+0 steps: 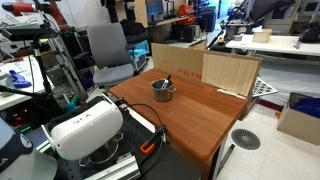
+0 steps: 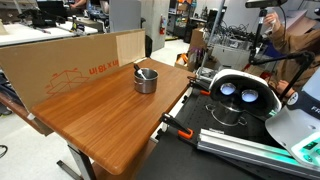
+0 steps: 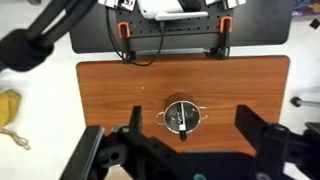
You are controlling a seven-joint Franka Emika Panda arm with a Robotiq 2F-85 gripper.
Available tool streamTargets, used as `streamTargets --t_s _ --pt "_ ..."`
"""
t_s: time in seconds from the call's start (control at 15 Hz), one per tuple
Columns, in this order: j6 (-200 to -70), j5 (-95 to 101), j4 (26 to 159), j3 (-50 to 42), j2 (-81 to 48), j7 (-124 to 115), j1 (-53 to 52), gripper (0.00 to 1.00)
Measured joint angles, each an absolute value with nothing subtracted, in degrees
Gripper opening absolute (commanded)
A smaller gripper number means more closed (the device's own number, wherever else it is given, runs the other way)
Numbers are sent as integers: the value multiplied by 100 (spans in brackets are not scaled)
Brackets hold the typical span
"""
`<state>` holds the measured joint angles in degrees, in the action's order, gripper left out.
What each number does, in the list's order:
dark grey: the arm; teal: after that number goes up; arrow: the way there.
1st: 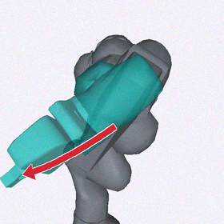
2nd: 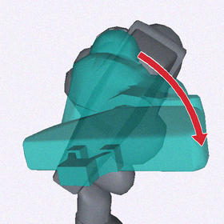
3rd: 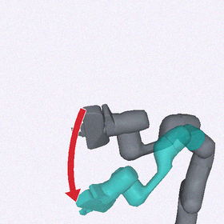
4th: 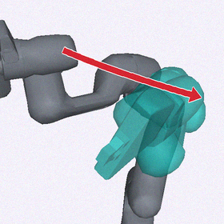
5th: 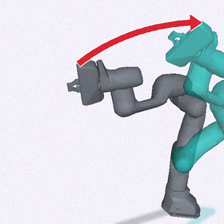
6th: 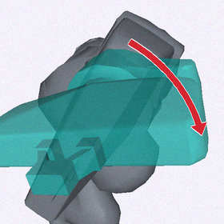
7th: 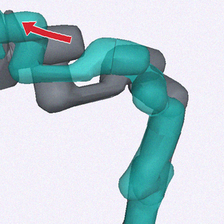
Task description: Remove the marker from the mug cup and place it on the table
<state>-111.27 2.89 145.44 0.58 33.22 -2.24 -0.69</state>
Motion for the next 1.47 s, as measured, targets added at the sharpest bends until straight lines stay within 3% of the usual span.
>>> streamTargets --t_s 1.47 --pt "-12535 392 13538 257 536 -928 -80 100"
